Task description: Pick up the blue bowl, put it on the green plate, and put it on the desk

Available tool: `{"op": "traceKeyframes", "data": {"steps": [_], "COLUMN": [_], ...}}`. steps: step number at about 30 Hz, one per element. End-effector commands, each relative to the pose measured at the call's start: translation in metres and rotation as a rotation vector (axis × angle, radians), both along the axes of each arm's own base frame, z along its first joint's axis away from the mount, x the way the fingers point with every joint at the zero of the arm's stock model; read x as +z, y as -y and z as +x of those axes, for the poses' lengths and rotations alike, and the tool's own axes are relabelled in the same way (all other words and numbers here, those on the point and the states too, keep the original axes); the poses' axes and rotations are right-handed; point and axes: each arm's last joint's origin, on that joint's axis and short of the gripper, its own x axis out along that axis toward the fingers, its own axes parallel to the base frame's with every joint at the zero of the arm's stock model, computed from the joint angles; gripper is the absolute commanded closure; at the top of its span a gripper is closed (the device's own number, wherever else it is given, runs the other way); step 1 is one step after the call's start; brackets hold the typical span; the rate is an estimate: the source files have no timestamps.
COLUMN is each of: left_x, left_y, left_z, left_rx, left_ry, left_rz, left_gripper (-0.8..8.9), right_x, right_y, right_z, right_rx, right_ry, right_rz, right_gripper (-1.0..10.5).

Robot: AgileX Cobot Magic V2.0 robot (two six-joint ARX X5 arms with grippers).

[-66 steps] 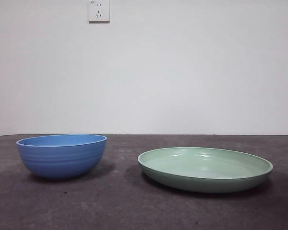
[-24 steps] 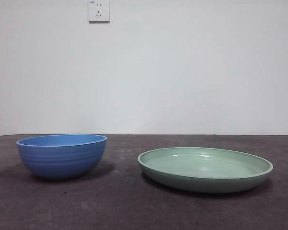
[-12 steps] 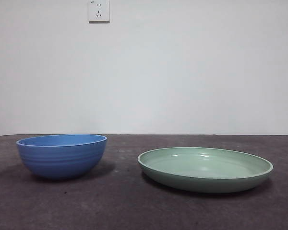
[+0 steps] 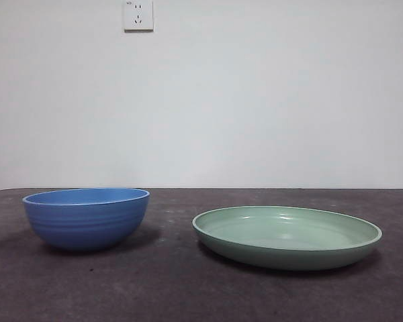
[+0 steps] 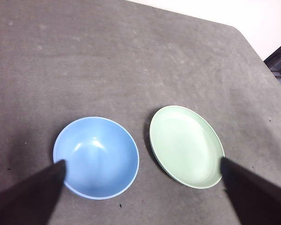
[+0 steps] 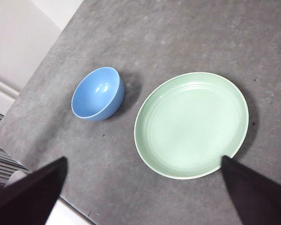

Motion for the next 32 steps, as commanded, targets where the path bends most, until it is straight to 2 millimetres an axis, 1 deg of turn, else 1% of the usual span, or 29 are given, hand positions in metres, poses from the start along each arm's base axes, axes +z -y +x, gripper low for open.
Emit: {"op": "traceKeyframes", "data": {"steps": [1,9,13,16,23,28,32], "left_x": [0.006,0.004,-0.006,-0.018,-0.045,-0.071,-0.094], "left_y": [0.001,0.000,0.000,0.000,0.005,0.014,0.023], "left_z": [0.000,0.004,0.013,0.023,0.061,0.092,0.114], "left_rx": [-0.014,-0.030,-0.014,-0.020,-0.031,0.014,-0.015], "left_ry": [0.031,0.040,-0.043,-0.138,-0.317,-0.406,-0.454], "left_rz": [0.003,0.057,0.104,0.149,0.175,0.288,0.306], "left_gripper": [2.19,2.20,2.19,2.19,2.24,2.23,2.24], "right_x": [0.006,0.006,0.006,0.006,0.005,0.004,0.004], "right_y": [0.000,0.000,0.000,0.000,0.000,0.000,0.000], "right_z": [0.000,0.000,0.000,0.000,-0.001,-0.002,-0.002], "right_rx": [0.011,0.011,0.011,0.009,0.009,0.009,0.009], "right_ry": [0.029,0.026,0.022,0.019,0.005,-0.002,-0.002], "right_rz": [-0.003,-0.003,-0.003,-0.001,-0.001,-0.001,-0.001], "right_gripper": [3.7,3.7,3.7,3.7,3.7,3.7,3.7]}}
